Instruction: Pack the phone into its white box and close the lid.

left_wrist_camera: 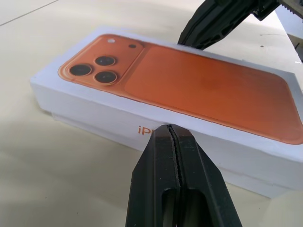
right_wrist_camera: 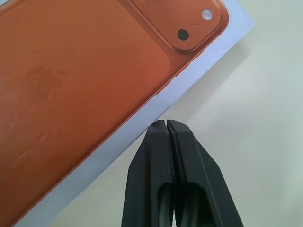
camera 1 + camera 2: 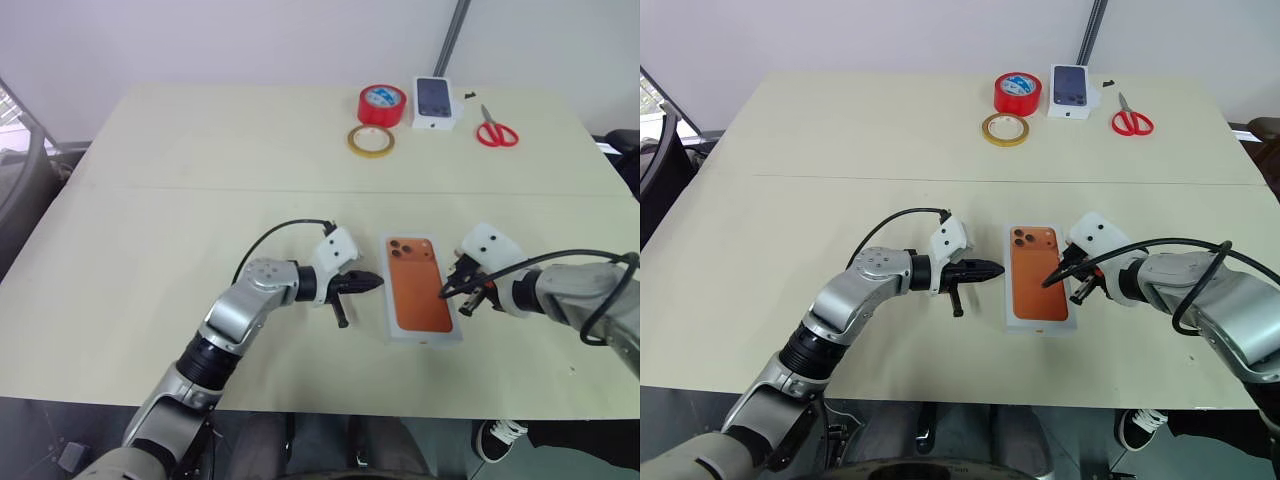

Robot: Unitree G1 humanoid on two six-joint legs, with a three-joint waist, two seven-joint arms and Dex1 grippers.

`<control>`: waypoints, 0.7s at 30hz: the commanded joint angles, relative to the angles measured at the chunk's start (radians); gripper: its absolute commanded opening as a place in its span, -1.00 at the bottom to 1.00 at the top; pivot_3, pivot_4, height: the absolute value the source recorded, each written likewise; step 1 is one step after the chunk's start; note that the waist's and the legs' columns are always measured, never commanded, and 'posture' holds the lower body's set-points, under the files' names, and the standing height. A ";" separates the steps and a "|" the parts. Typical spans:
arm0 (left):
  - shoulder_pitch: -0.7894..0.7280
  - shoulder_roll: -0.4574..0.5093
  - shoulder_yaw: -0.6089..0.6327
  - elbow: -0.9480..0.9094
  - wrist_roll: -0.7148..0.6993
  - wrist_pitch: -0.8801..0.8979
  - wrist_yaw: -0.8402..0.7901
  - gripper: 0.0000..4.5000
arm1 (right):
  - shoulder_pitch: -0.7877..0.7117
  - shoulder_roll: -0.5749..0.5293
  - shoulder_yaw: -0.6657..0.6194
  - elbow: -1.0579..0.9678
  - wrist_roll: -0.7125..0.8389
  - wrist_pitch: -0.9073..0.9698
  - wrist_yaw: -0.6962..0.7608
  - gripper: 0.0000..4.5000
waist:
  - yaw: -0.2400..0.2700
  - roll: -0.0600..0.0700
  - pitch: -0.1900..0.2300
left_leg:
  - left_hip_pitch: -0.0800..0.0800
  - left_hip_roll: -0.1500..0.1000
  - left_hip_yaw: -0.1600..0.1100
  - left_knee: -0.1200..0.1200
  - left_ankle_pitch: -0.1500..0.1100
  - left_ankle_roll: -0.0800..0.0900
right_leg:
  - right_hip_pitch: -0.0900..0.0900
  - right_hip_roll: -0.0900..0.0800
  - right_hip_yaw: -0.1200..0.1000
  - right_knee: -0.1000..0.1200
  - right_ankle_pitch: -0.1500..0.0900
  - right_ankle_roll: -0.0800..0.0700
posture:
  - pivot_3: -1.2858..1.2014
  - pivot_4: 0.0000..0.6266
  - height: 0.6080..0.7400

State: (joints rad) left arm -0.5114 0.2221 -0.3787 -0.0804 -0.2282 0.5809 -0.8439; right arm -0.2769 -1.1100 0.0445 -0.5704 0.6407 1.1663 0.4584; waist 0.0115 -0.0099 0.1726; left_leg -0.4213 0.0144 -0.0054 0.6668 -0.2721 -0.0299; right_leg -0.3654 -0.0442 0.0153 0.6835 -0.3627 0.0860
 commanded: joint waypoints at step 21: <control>-0.123 -0.059 -0.015 0.090 0.005 -0.029 -0.001 -1.00 | 0.380 -0.036 -0.388 -0.239 0.021 -0.172 0.342 -0.97 | 0.000 0.000 0.000 | 0.005 0.000 -0.001 0.000 0.000 0.000 | 0.005 0.001 0.000 -0.001 0.000 0.000 | 0.03 -0.52 1.00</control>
State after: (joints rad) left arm -0.6125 0.1699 -0.3707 0.0003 -0.2444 0.5778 -0.8424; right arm 0.0905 -1.1531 -0.3266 -0.7541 0.6445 0.9949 0.7952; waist 0.0113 -0.0104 0.1724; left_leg -0.4154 0.0141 -0.0059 0.6664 -0.2721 -0.0298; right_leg -0.3596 -0.0431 0.0153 0.6829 -0.3627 0.0861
